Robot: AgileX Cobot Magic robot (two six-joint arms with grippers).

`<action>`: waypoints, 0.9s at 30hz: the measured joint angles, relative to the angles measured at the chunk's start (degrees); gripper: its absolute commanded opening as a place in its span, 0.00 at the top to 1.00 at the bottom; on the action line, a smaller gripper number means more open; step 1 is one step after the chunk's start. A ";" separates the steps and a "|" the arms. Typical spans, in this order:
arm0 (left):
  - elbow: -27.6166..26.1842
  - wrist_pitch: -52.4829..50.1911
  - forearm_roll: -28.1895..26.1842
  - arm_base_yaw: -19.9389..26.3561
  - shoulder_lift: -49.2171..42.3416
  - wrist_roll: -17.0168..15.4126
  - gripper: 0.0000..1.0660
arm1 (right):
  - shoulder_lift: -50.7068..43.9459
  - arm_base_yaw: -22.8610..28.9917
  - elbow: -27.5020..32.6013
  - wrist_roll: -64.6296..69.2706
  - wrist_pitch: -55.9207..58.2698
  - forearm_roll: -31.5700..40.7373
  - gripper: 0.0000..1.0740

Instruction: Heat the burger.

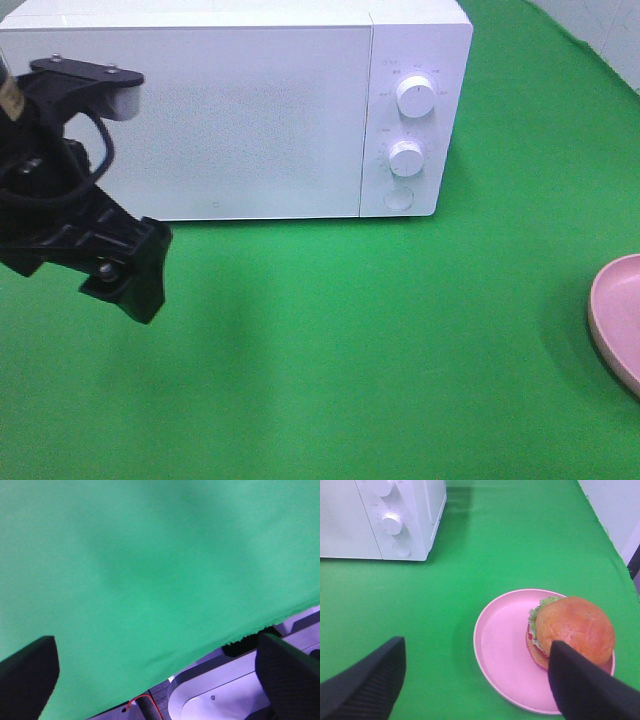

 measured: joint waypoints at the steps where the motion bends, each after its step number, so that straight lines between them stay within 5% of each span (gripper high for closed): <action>1: 0.00 0.00 0.00 0.00 0.00 0.00 0.05 | 0.00 0.00 0.00 0.00 0.00 0.00 0.29; 5: 0.00 2.75 -1.15 4.93 -3.72 1.38 0.05 | 0.00 0.00 0.00 0.00 0.00 0.00 0.30; 12: 2.69 4.13 -9.51 20.51 -11.40 11.86 0.06 | 0.00 0.00 0.00 0.00 0.00 0.00 0.30; 13: 4.87 4.93 -9.97 25.44 -14.27 13.98 0.06 | 0.00 0.00 0.00 0.00 0.00 0.00 0.30; 19: 11.34 5.39 -10.08 33.58 -24.12 15.18 0.06 | 0.00 0.00 0.00 0.00 0.00 0.00 0.30; 27: 18.05 5.56 -8.48 34.89 -37.59 13.81 0.06 | 0.00 0.00 0.00 0.00 0.00 0.00 0.30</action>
